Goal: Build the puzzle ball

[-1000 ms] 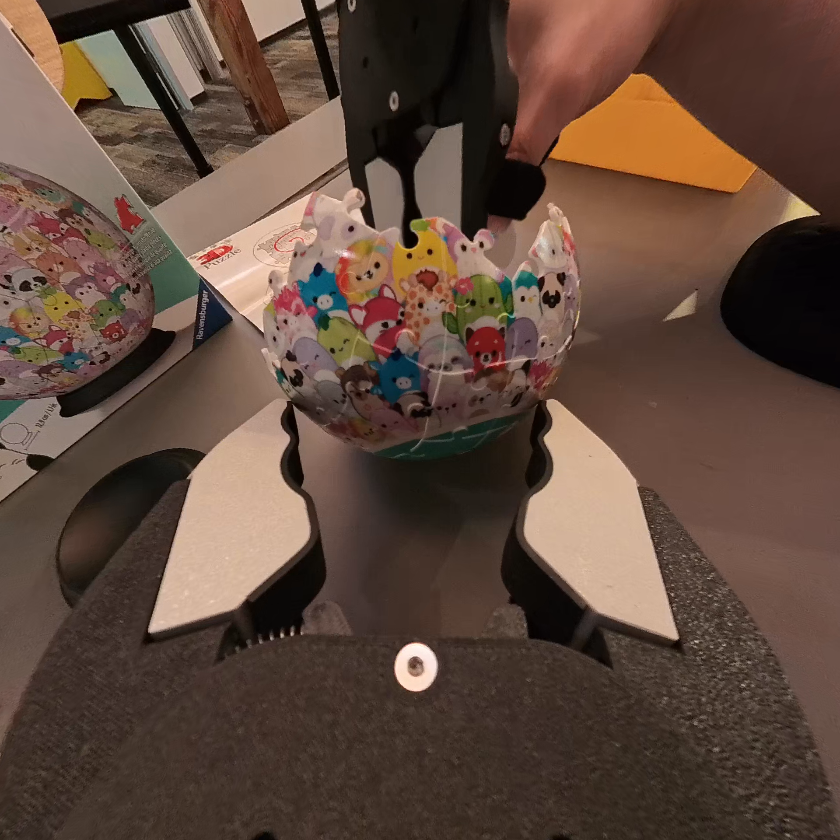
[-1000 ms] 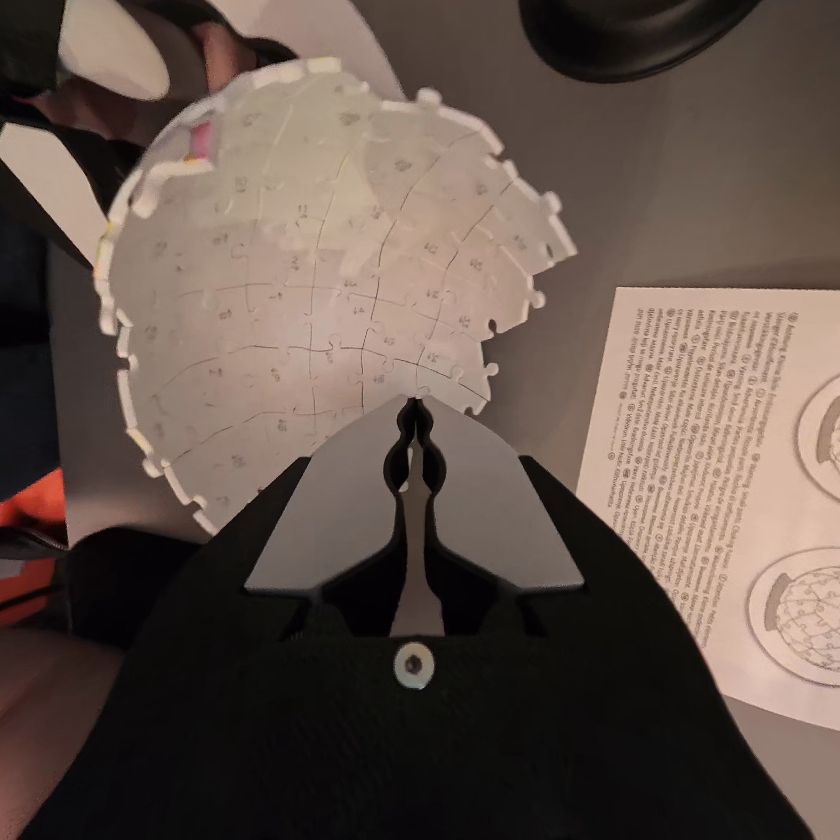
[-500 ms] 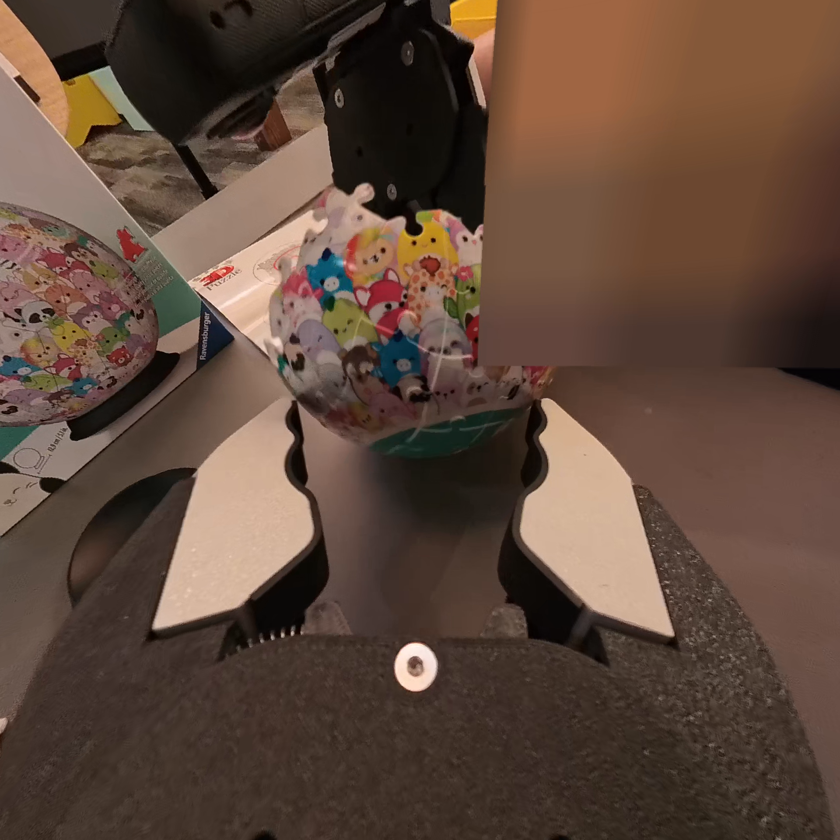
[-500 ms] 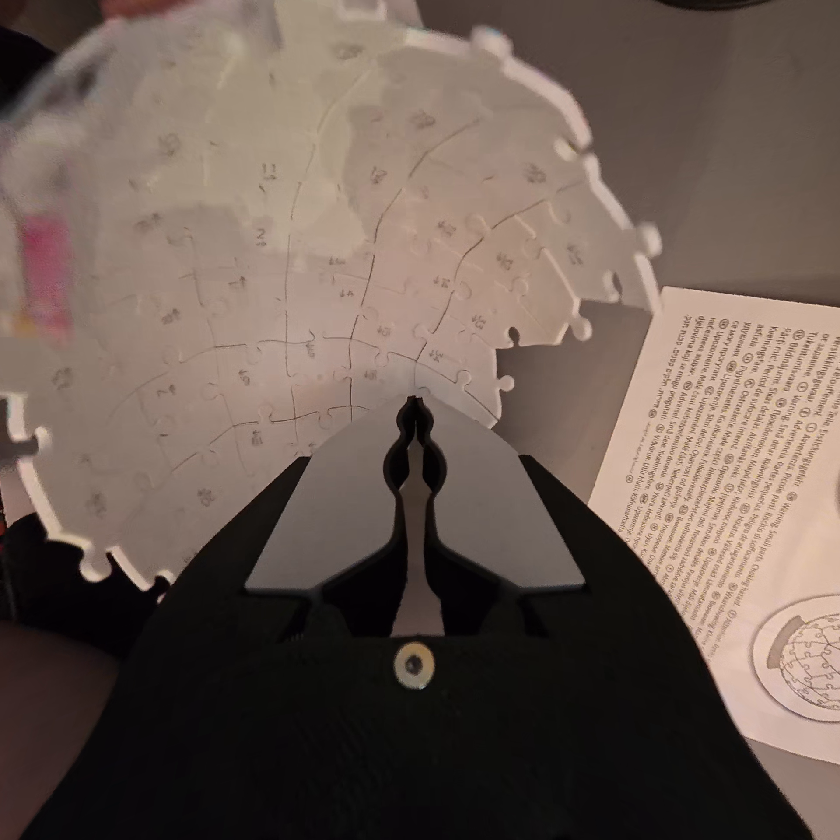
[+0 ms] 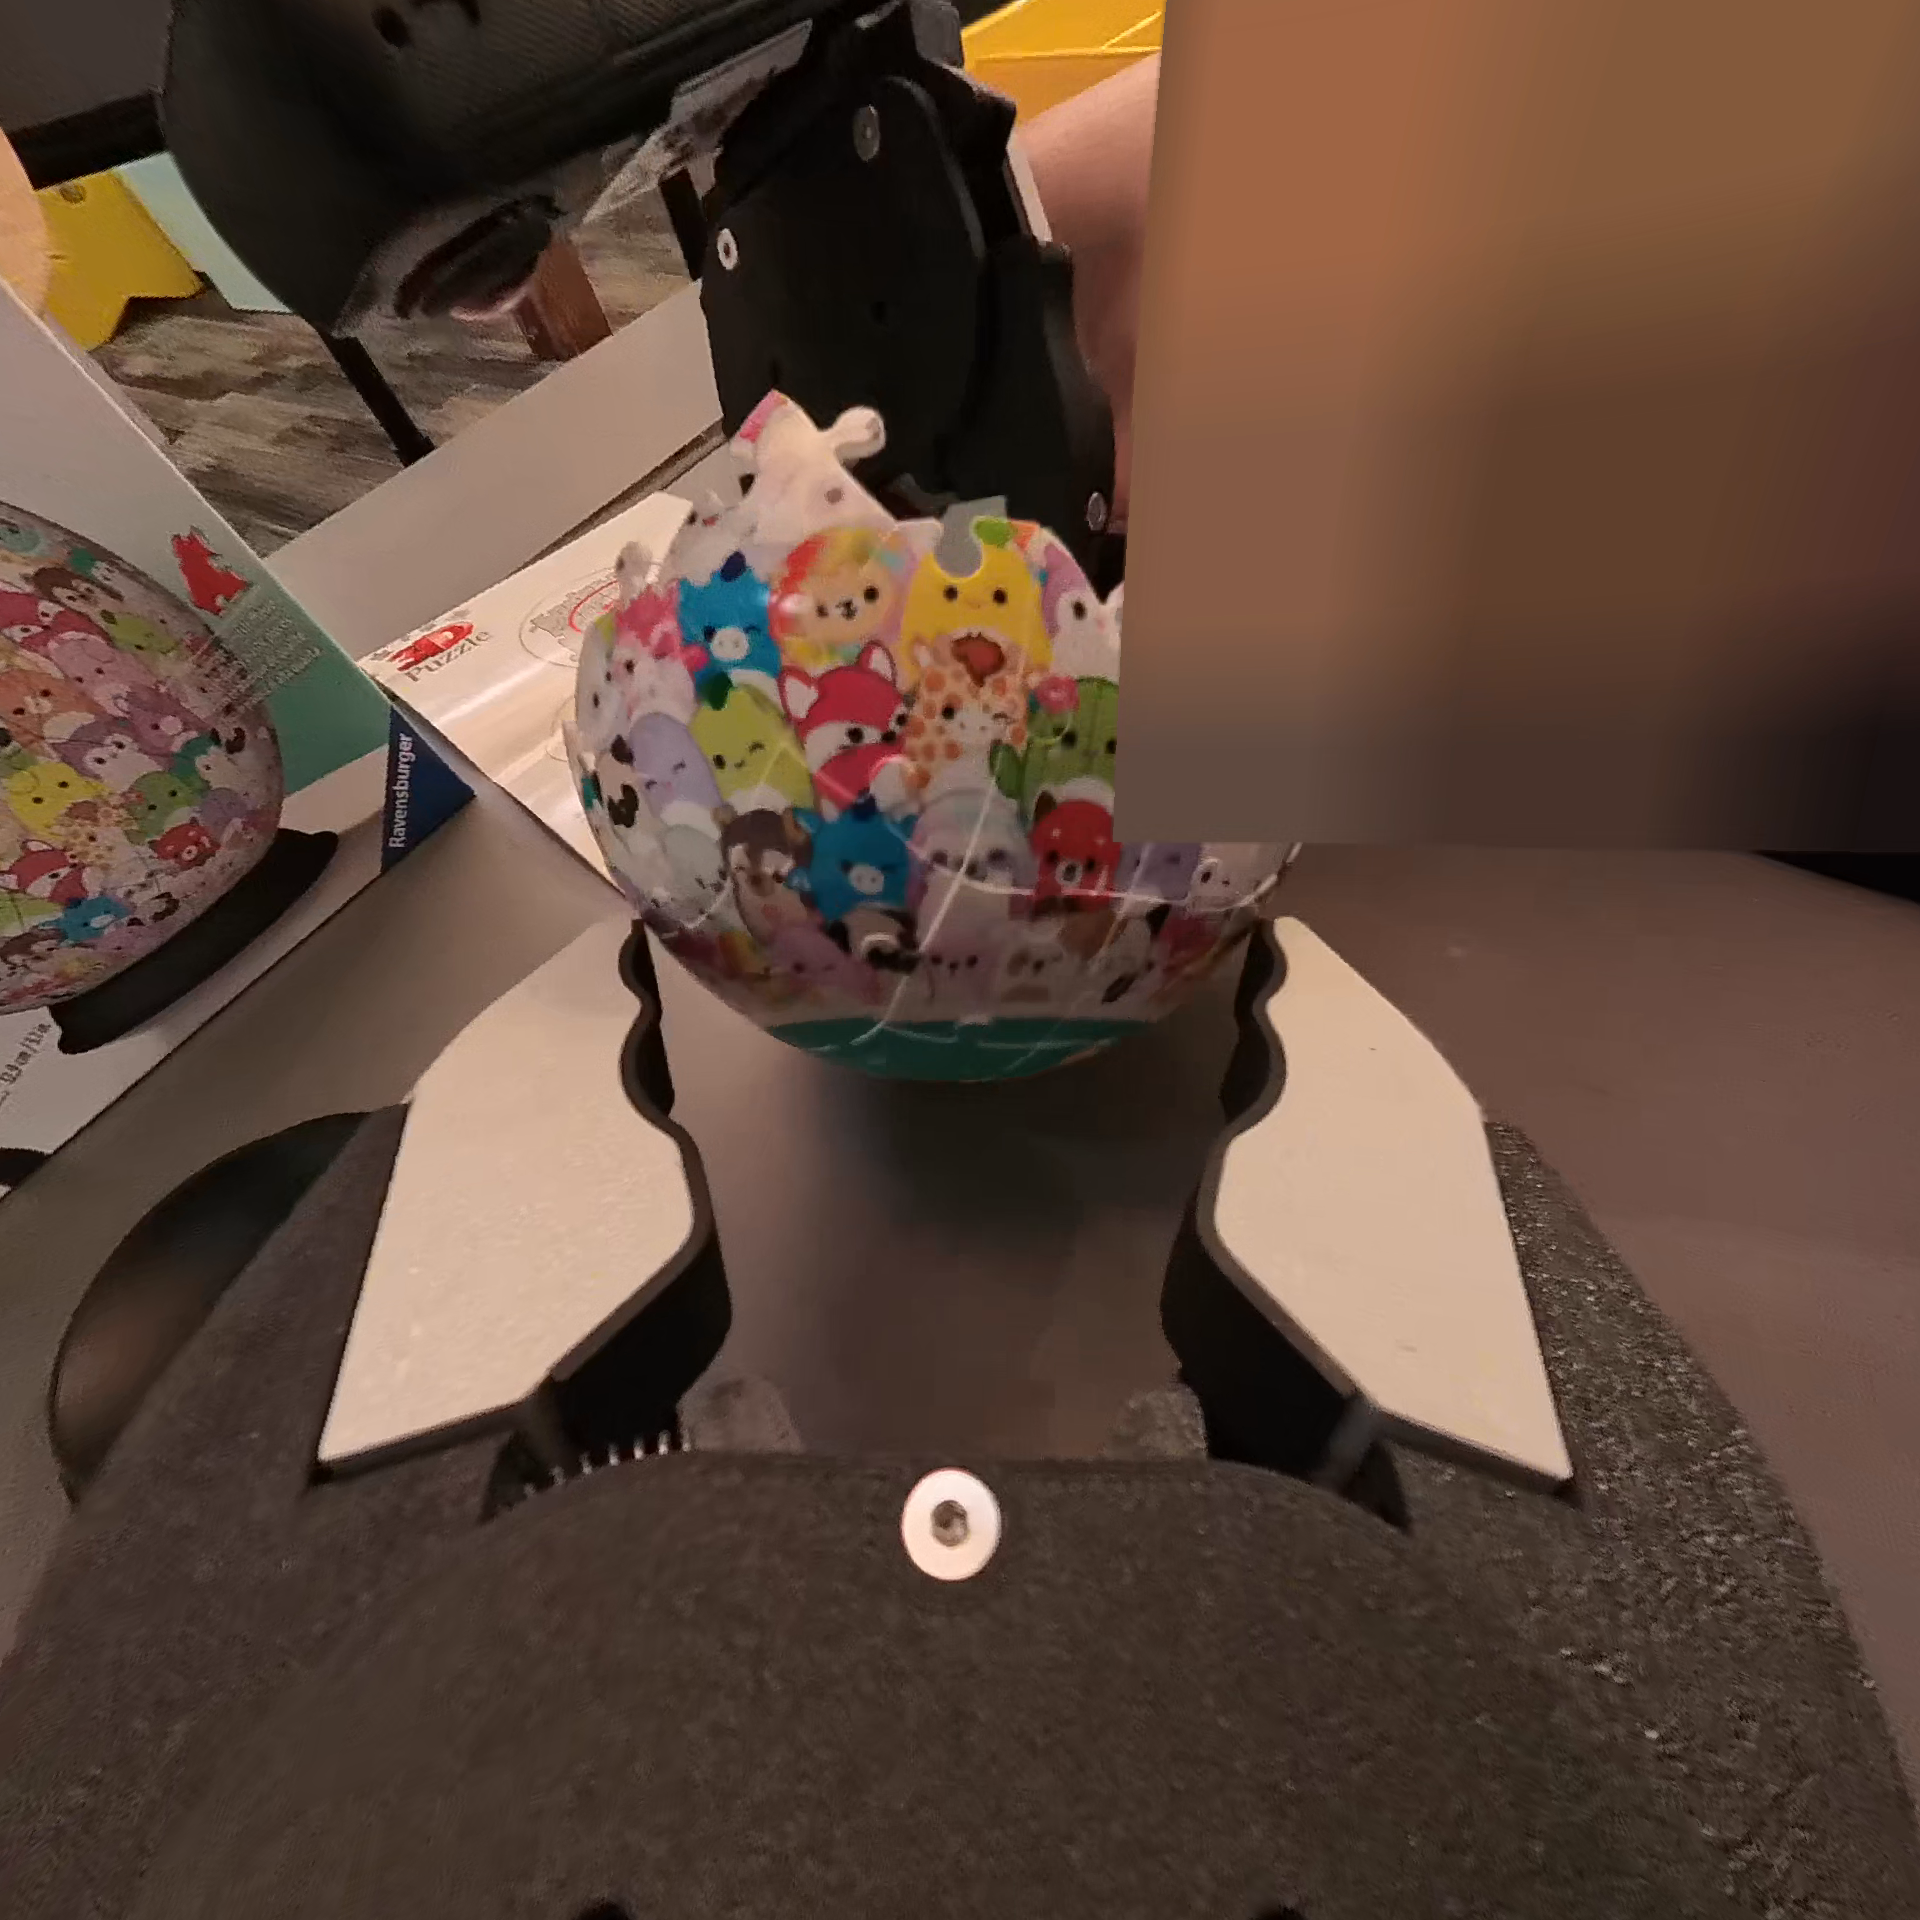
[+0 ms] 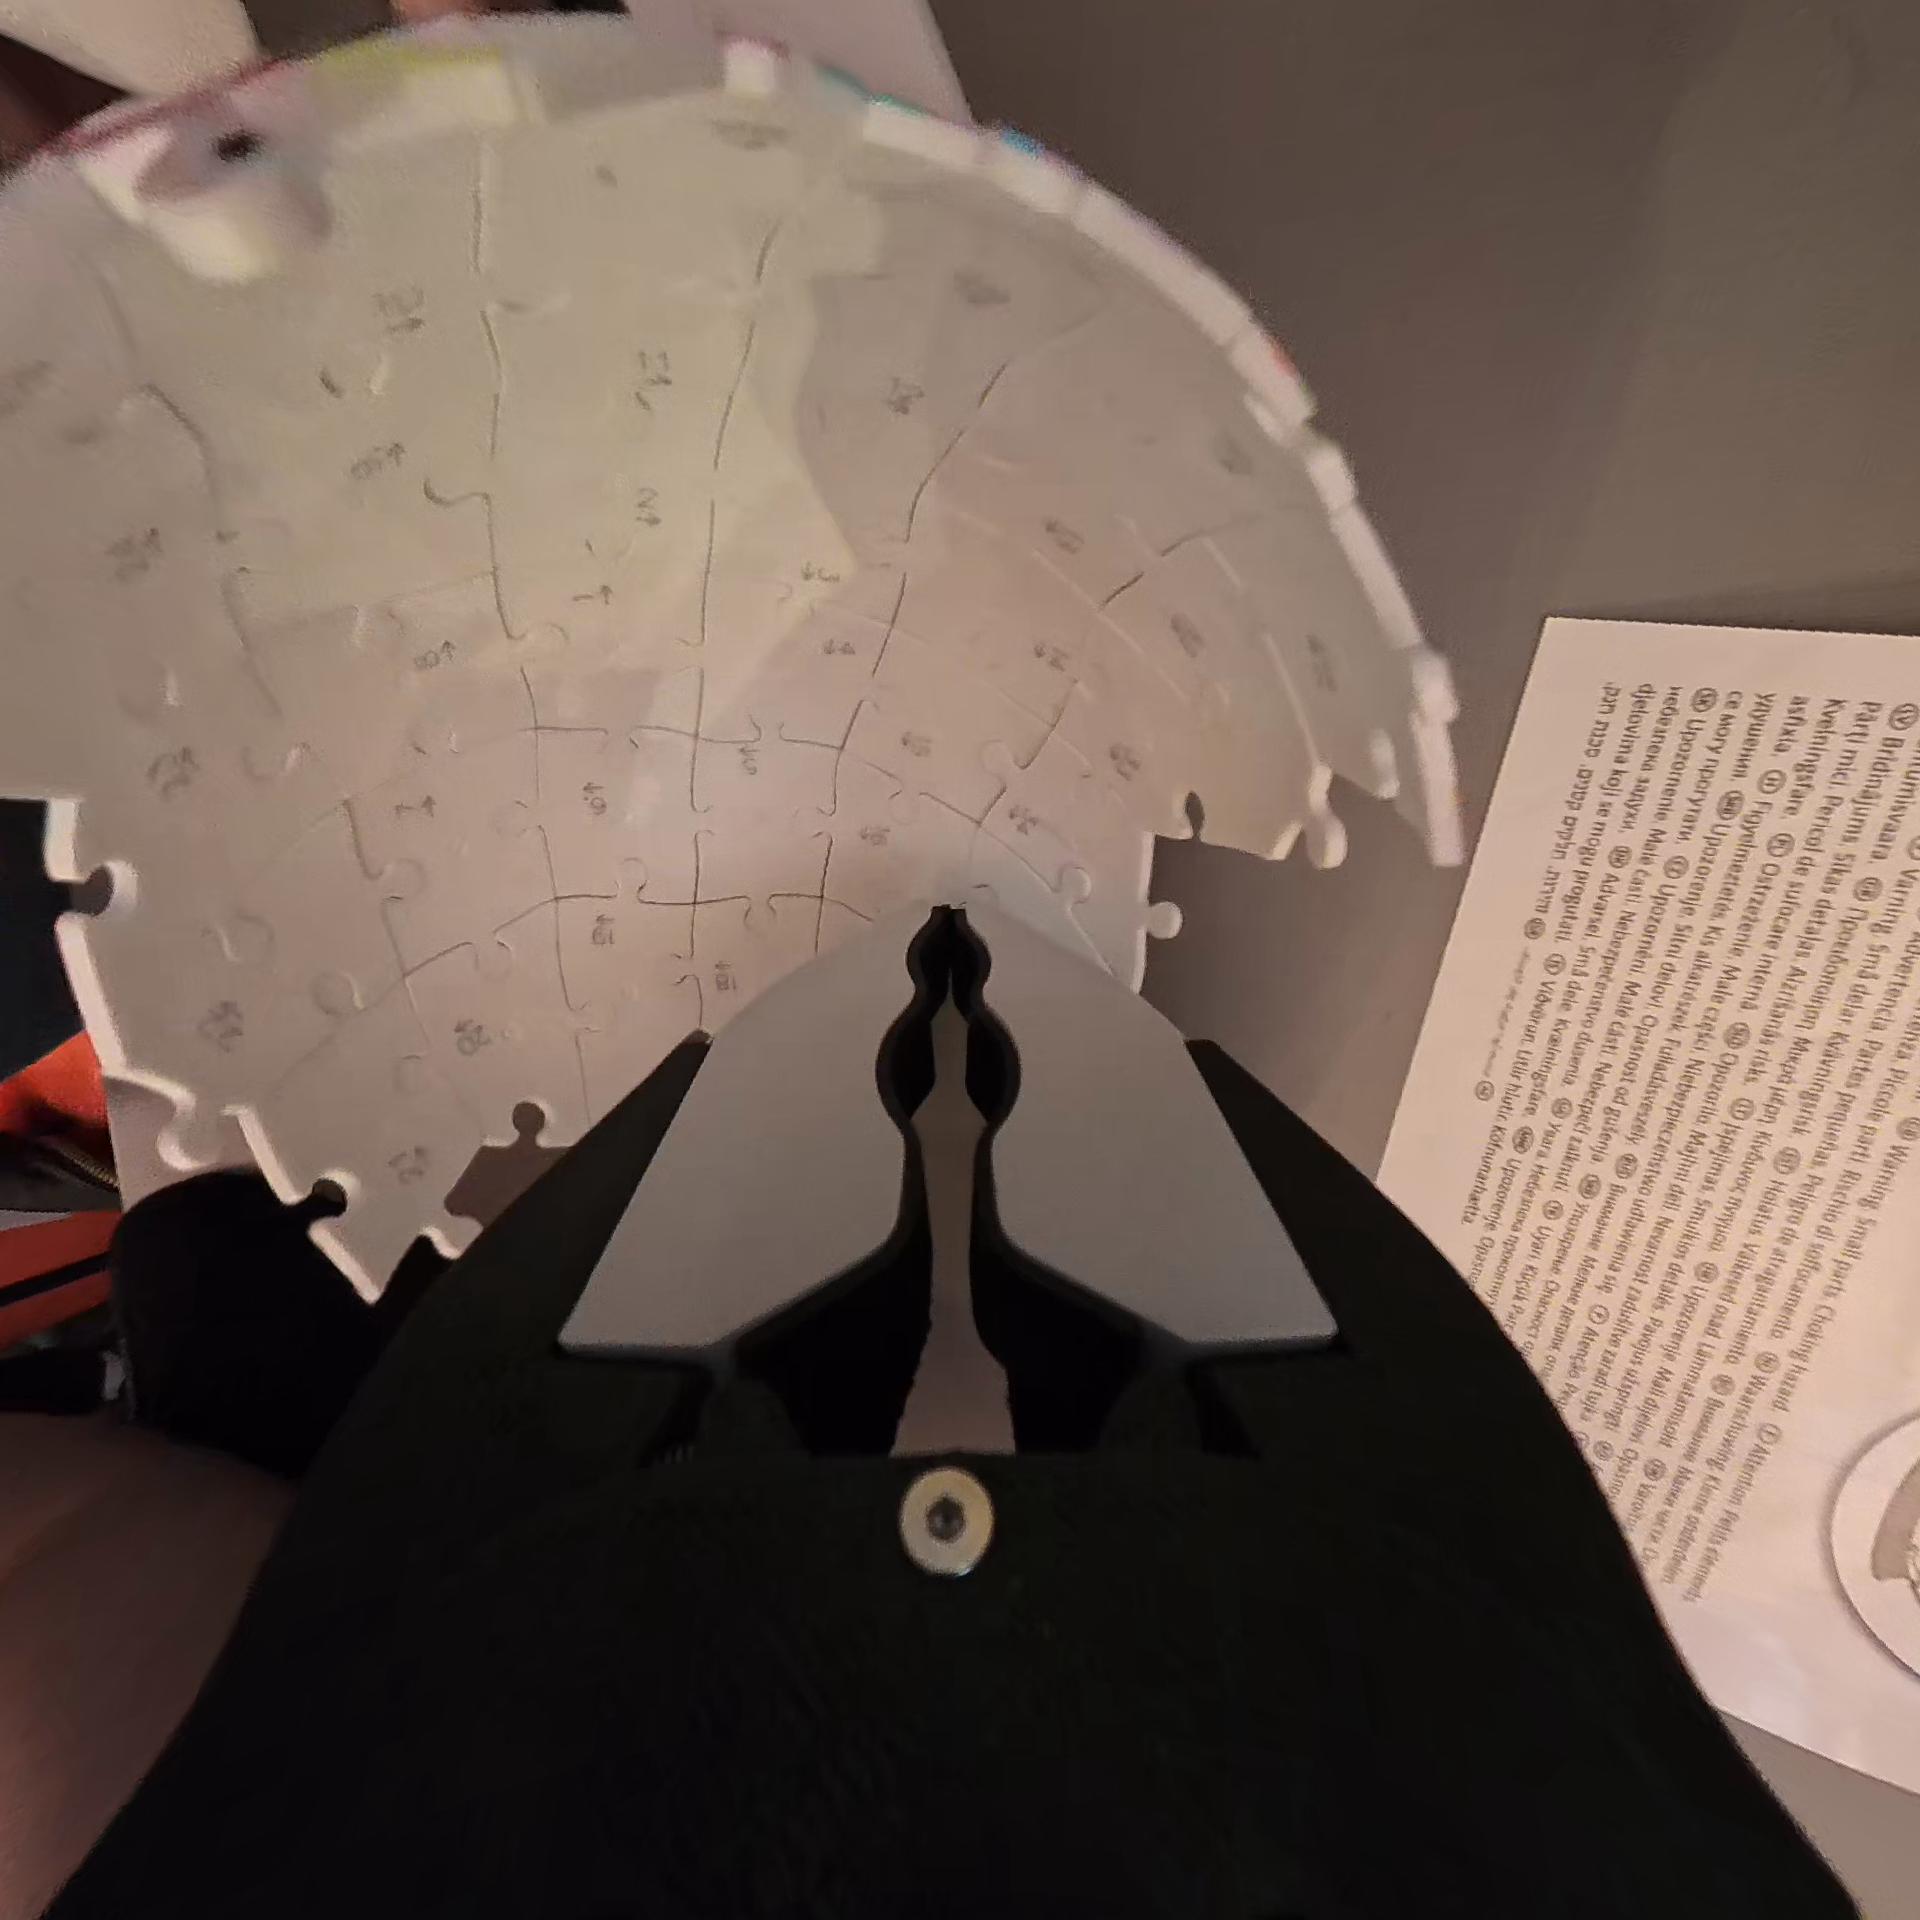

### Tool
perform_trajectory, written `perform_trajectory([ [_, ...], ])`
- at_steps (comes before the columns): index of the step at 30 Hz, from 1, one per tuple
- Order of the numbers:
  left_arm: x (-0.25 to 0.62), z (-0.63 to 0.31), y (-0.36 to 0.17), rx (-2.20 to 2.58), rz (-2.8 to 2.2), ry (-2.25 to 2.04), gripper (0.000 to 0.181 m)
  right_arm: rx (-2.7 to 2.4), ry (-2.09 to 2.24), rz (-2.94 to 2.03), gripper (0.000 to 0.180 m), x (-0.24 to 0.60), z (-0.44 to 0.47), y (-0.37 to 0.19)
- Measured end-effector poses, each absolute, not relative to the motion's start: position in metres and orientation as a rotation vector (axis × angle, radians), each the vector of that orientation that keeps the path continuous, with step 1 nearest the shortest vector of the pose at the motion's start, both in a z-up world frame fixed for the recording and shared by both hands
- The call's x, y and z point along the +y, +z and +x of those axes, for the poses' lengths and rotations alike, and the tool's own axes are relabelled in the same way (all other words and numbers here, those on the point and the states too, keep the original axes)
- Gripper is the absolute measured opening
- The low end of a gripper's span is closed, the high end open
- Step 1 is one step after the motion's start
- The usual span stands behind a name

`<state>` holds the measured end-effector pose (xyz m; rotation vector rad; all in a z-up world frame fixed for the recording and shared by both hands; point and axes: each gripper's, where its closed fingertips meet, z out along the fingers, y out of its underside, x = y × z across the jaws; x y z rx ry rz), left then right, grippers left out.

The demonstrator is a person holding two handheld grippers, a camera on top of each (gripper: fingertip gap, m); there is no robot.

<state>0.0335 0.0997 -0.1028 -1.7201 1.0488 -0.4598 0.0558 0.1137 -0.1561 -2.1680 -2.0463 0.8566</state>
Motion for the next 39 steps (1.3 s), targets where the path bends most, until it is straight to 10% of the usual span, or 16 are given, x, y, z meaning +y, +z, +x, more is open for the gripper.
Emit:
perform_trajectory([
  [39, 0.110, 0.052, -0.103, 1.080, -1.707, -0.481, 0.104, -1.899, 0.612, -2.244, 0.001, 0.151, 0.085, -0.157],
])
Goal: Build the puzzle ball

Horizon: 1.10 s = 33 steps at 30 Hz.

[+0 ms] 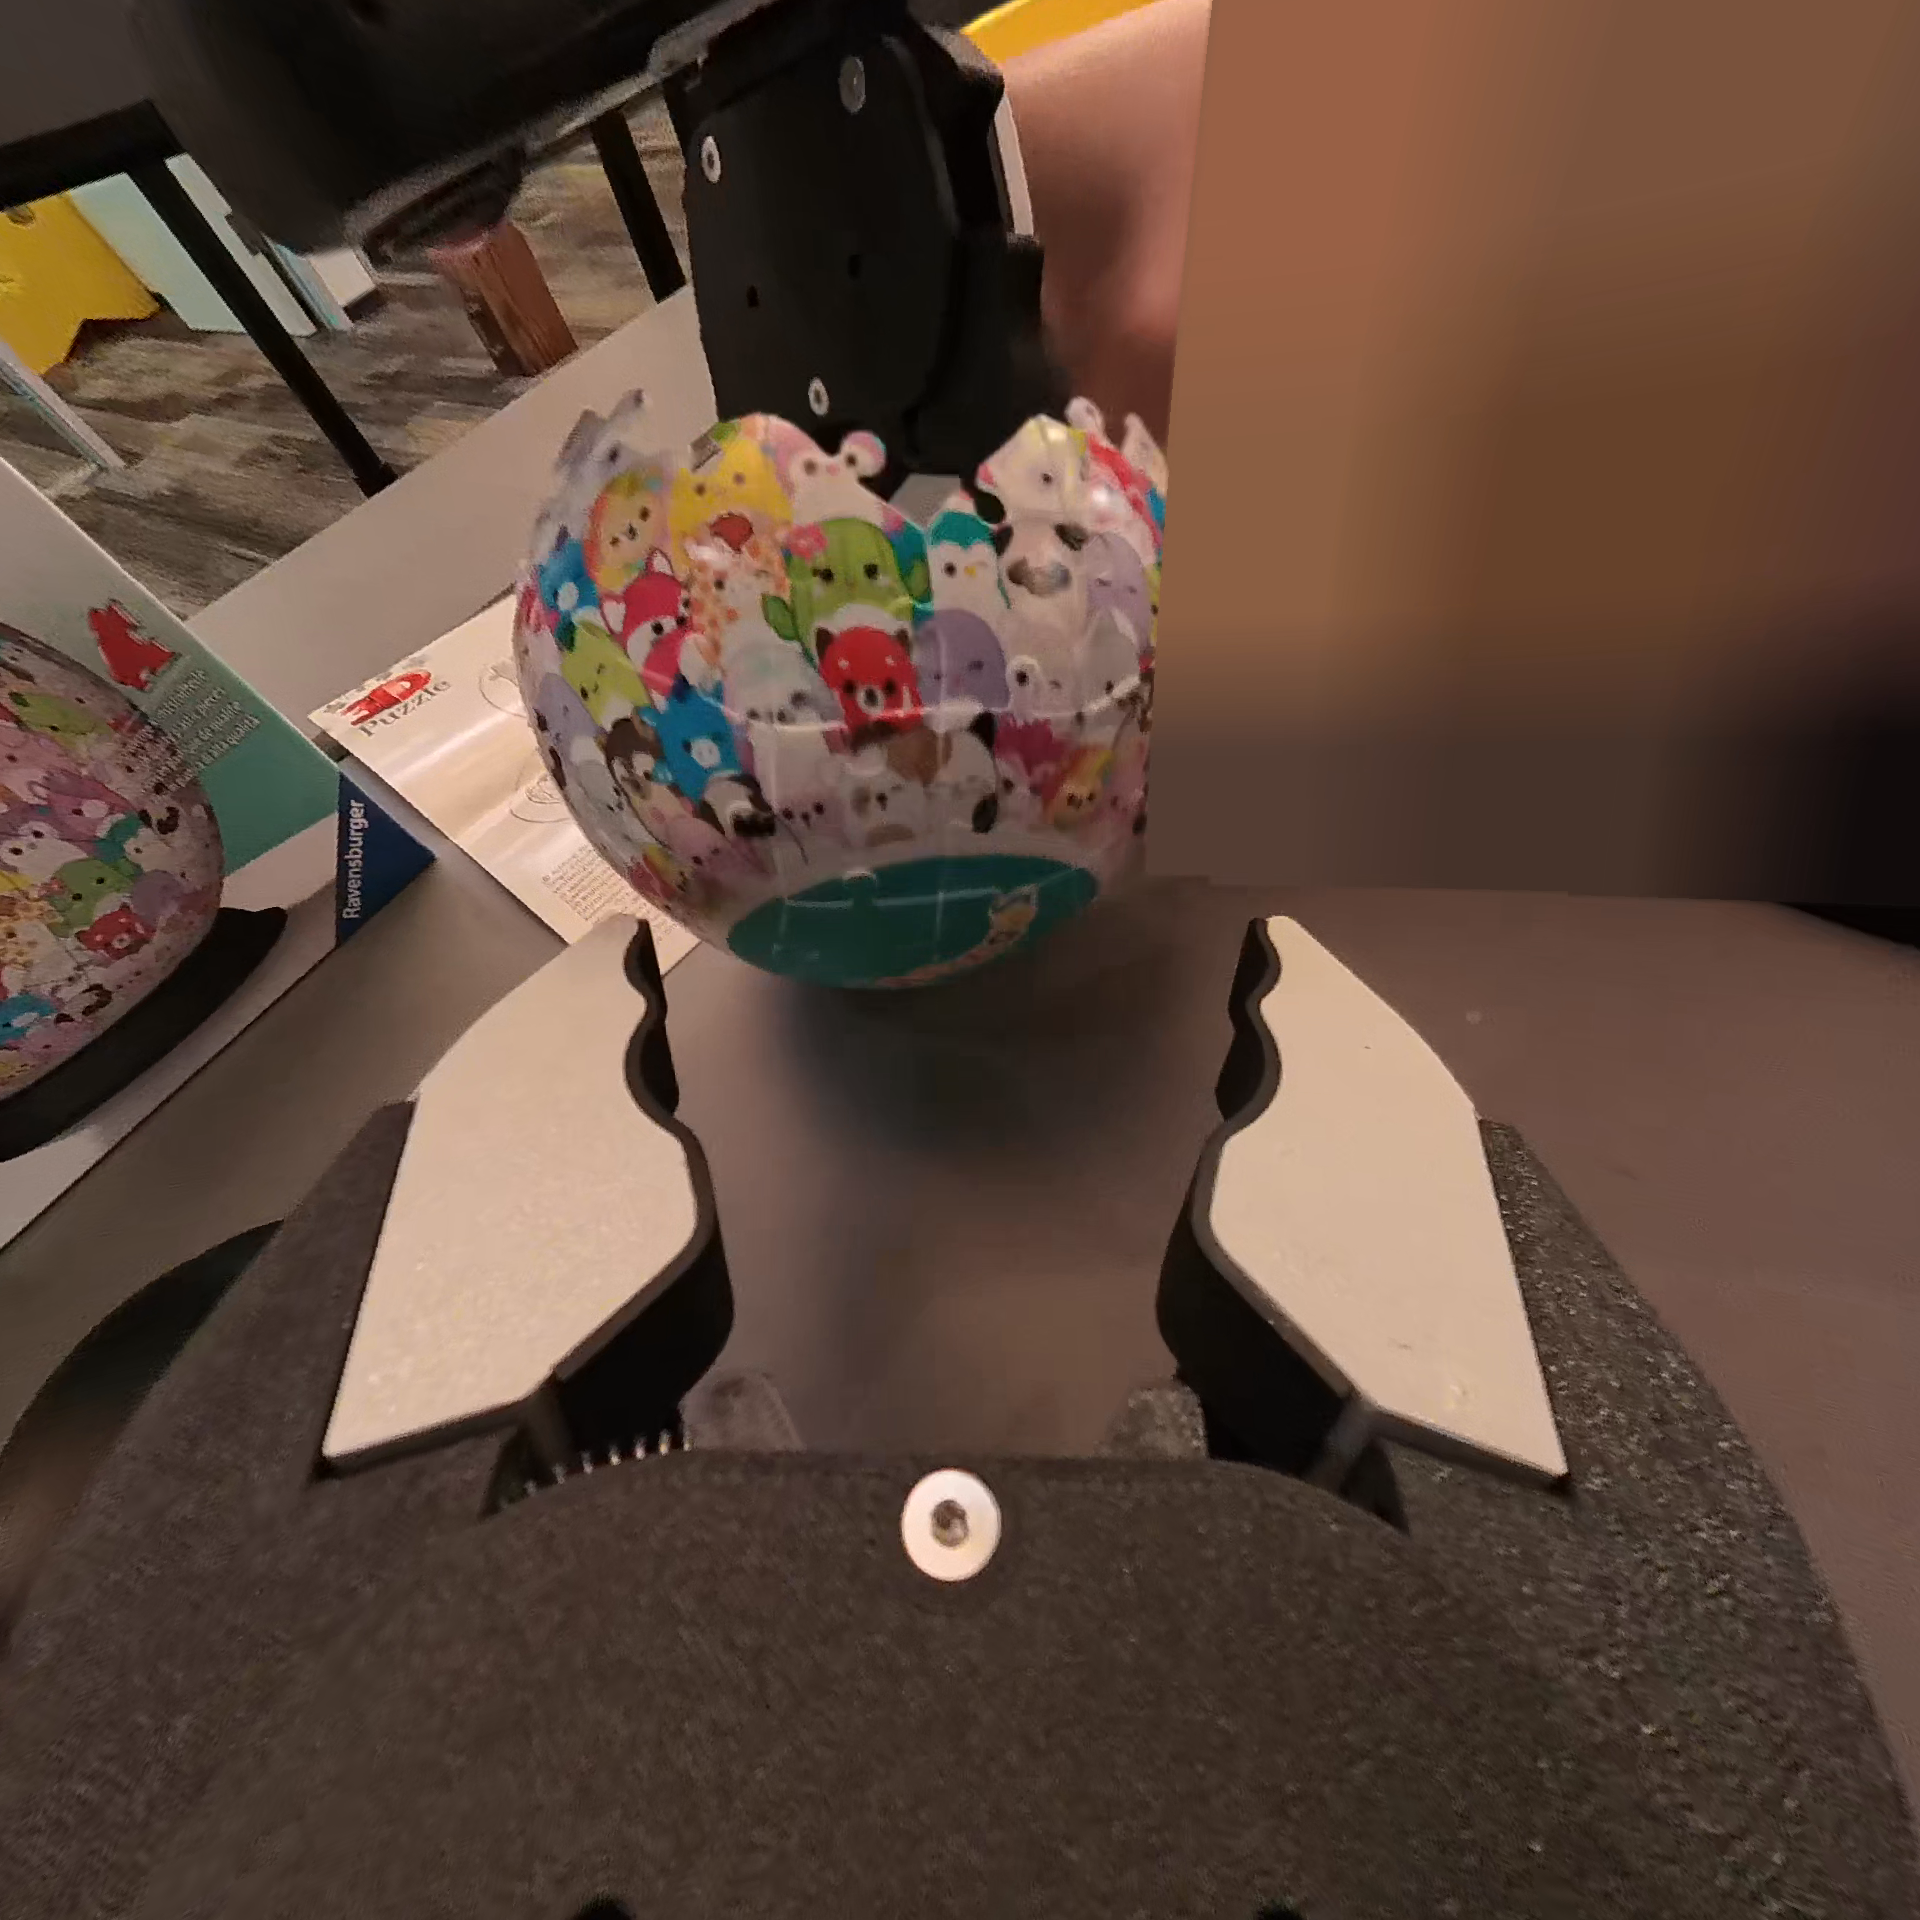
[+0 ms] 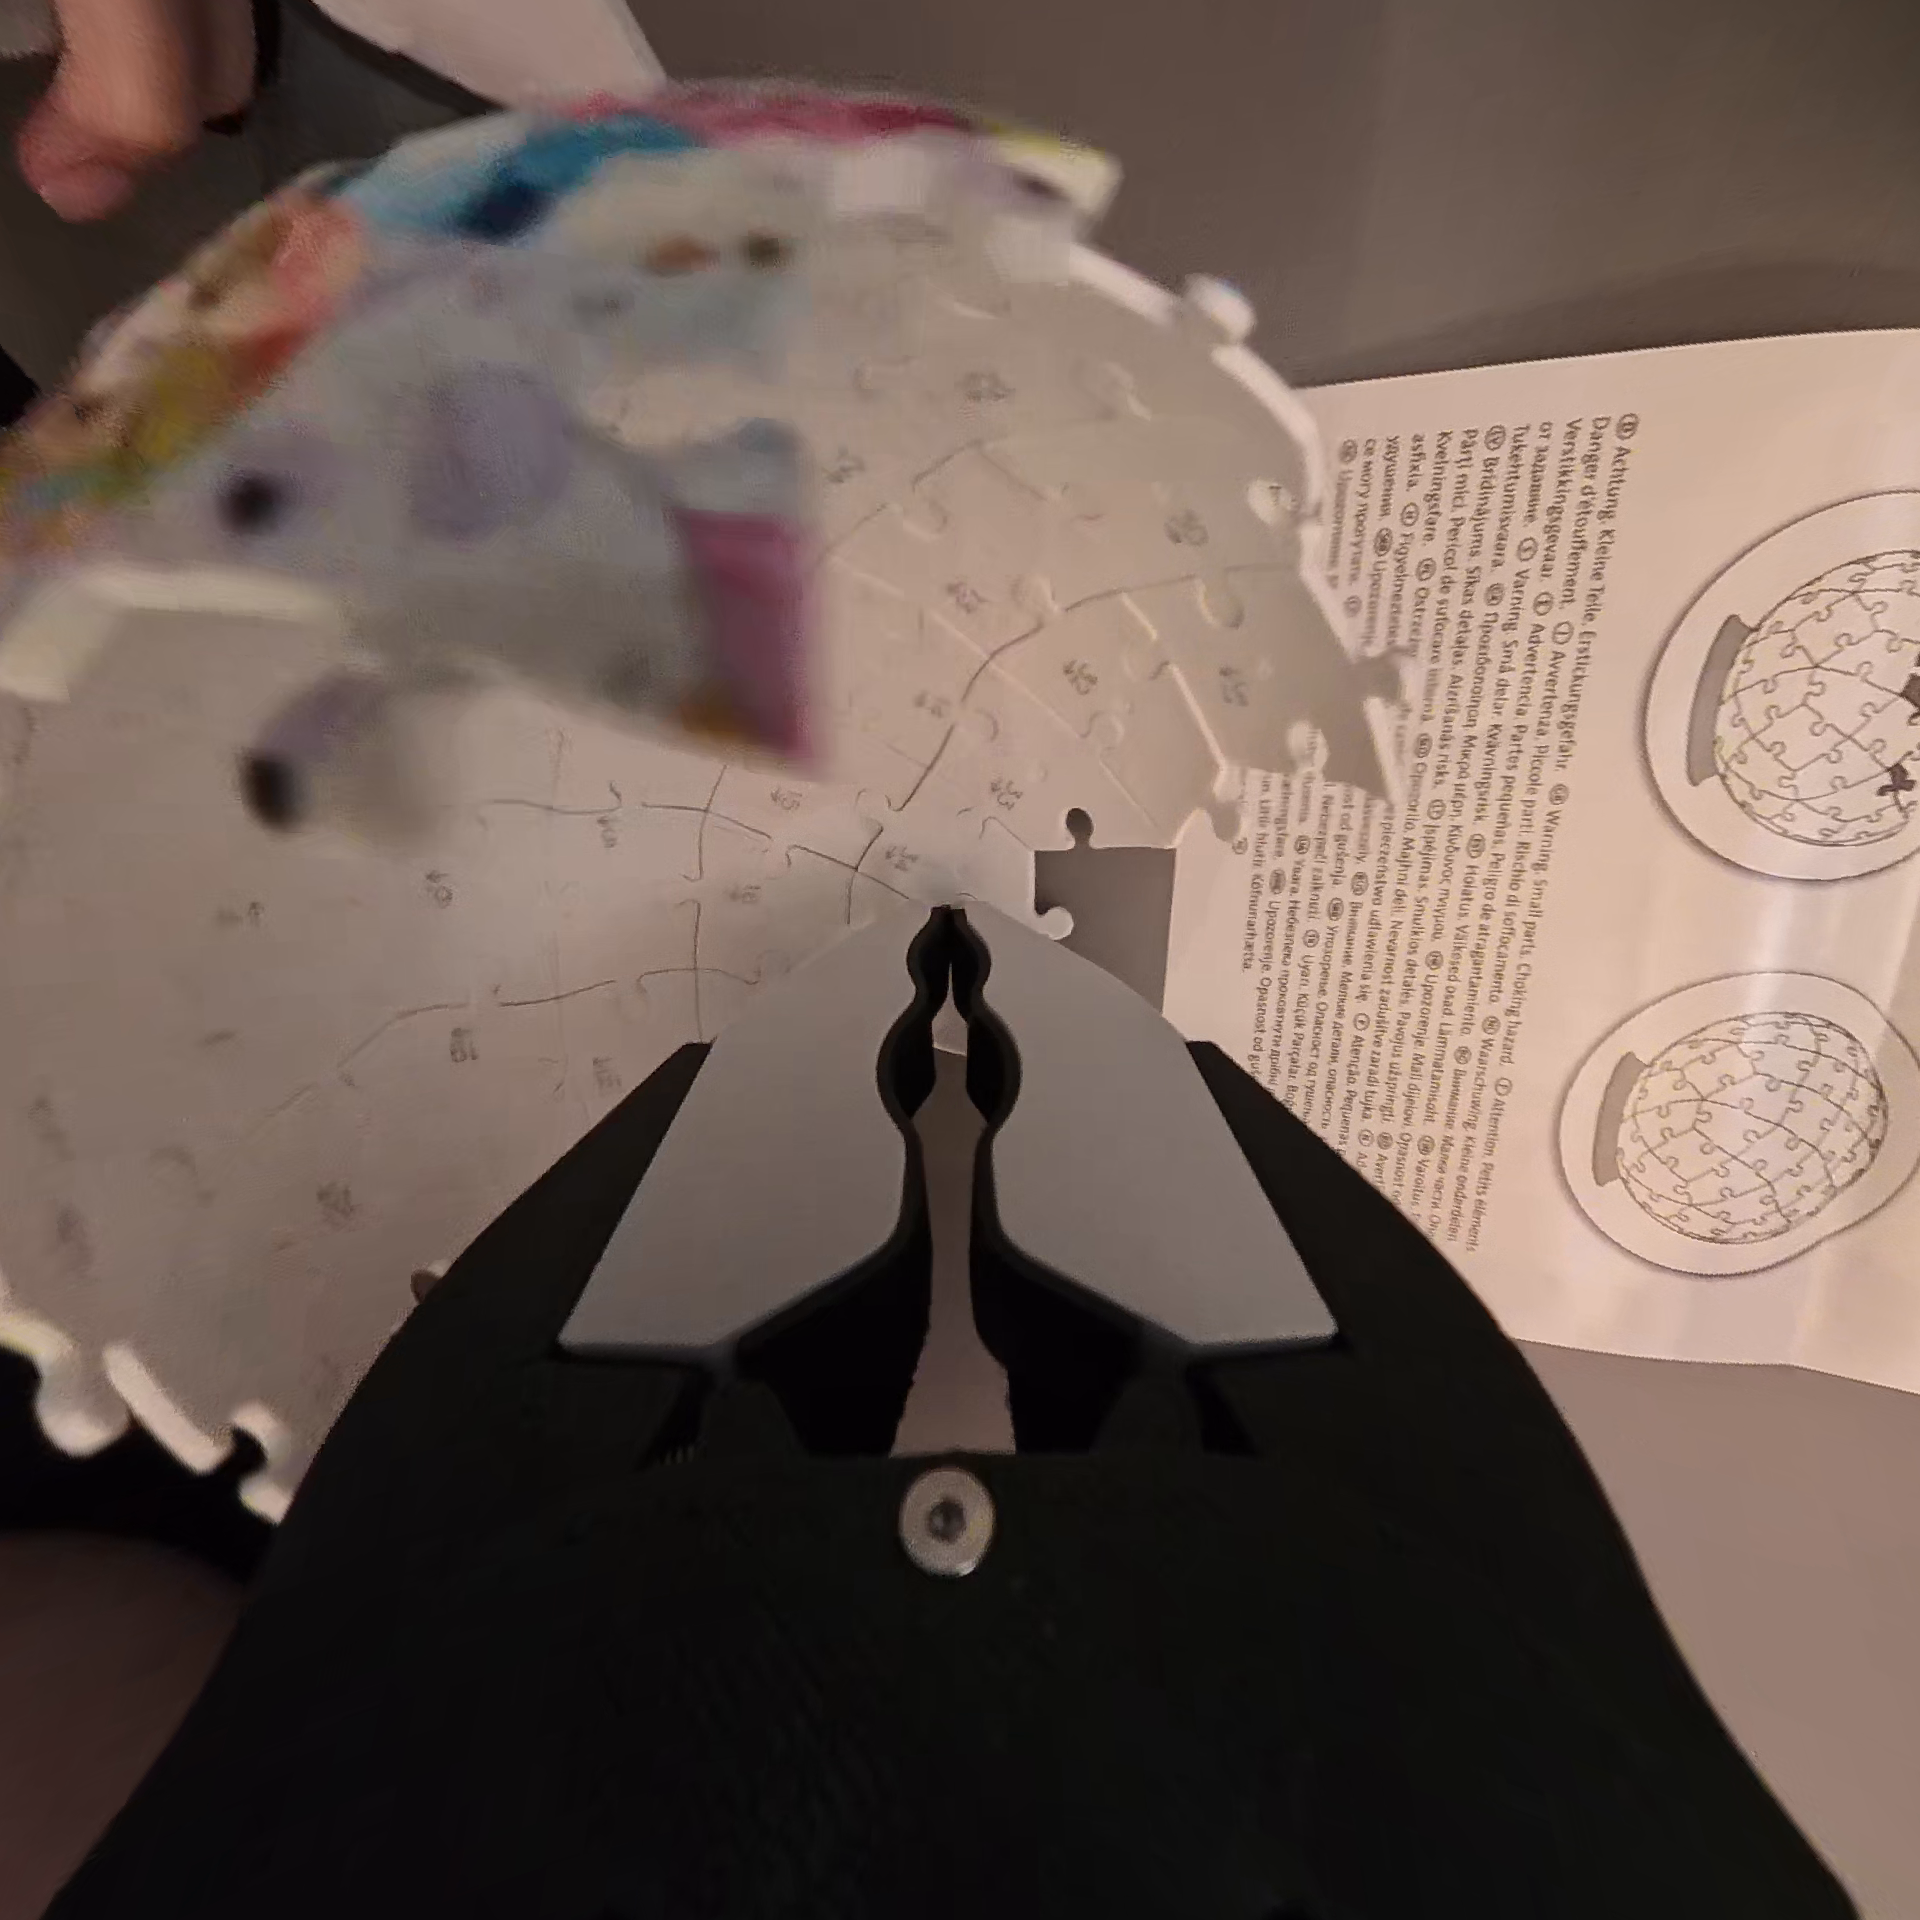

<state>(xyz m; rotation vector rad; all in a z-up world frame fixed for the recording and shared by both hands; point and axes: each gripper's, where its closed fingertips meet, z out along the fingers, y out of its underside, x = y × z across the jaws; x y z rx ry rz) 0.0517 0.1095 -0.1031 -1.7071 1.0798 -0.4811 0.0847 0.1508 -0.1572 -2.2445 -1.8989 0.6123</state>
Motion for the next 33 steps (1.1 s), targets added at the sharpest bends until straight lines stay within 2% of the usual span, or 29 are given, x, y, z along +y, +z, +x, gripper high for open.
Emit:
perform_trajectory([
  [15, 0.113, 0.055, -0.103, 1.083, -1.694, -0.480, 0.104, -1.742, 0.601, -2.451, 0.002, 0.152, 0.083, -0.158],
  [33, 0.113, 0.046, -0.109, 1.061, -1.734, -0.479, 0.102, -1.812, 0.530, -2.311, 0.001, 0.150, 0.085, -0.147],
])
